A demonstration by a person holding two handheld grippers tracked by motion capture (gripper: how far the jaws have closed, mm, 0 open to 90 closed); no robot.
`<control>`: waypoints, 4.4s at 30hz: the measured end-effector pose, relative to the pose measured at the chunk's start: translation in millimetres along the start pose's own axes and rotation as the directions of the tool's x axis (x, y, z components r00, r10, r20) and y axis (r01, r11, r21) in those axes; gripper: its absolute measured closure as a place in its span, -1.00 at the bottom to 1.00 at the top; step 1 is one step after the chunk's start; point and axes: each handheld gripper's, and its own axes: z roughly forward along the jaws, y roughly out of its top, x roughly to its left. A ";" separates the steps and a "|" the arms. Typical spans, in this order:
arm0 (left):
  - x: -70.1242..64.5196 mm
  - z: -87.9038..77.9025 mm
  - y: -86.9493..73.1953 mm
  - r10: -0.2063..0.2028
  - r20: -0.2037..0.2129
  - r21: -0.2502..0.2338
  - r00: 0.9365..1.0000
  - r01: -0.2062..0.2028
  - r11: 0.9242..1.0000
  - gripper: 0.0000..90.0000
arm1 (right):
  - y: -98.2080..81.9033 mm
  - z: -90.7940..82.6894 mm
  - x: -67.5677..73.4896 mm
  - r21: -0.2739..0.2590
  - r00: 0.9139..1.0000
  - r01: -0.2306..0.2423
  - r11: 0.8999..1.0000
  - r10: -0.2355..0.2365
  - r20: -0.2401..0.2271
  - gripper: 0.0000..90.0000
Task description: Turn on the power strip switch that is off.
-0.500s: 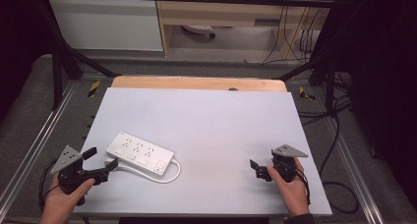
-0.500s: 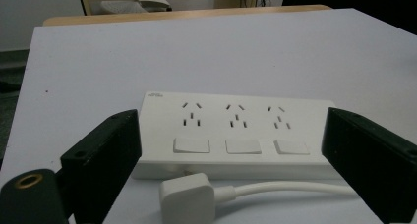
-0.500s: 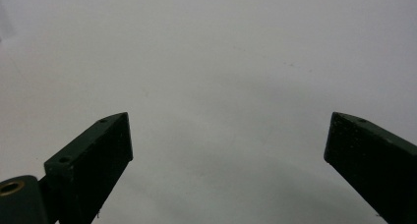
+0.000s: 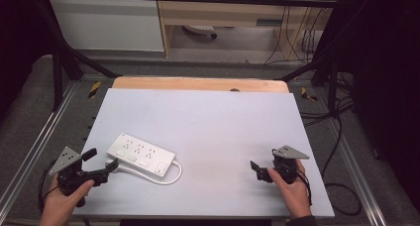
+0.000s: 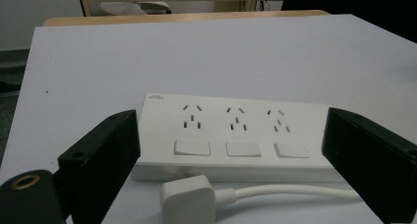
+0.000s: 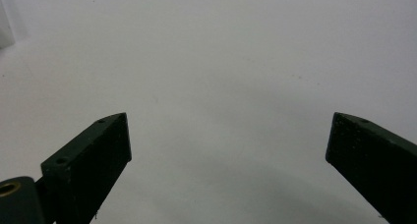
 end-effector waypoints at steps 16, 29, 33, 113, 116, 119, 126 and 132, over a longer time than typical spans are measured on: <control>4.7 -8.8 5.1 -0.073 0.064 -0.091 0.995 0.079 0.993 -0.85 | 0.9 -0.3 1.5 -0.003 1.000 0.007 1.000 -0.007 -0.005 -0.92; 8.0 -15.2 12.8 -0.075 0.019 -0.097 0.997 0.076 0.992 -0.85 | 1.4 -1.4 -0.6 -0.016 1.000 0.001 1.000 -0.001 -0.005 -0.93; 8.9 -16.4 16.8 -0.077 0.012 -0.088 0.997 0.077 0.993 -0.85 | 2.0 -2.2 -0.7 -0.019 1.000 0.002 1.000 -0.002 -0.007 -0.93; -31.9 36.1 64.1 0.077 0.087 -0.084 0.993 -0.070 0.994 -0.30 | 2.4 -5.1 -7.5 -0.001 1.000 0.002 1.000 -0.002 0.001 -0.93; -33.7 38.1 63.3 0.075 0.107 -0.076 0.991 -0.067 0.995 -0.19 | 2.4 -5.4 -7.6 0.003 1.000 0.006 1.000 -0.006 0.005 -0.93; -33.8 38.8 62.6 0.077 0.112 -0.071 0.991 -0.070 0.995 -0.06 | 2.3 -6.0 -7.6 0.006 1.000 0.008 1.000 -0.008 0.008 -0.93; -33.2 44.0 59.3 0.069 0.125 -0.025 0.990 -0.066 0.997 0.17 | 2.2 -5.8 -7.8 0.007 1.000 0.008 1.000 -0.008 0.009 -0.93; -32.9 47.1 56.2 0.070 0.128 -0.004 0.989 -0.070 0.998 0.33 | 2.3 -5.8 -8.0 0.006 1.000 0.009 1.000 -0.009 0.009 -0.93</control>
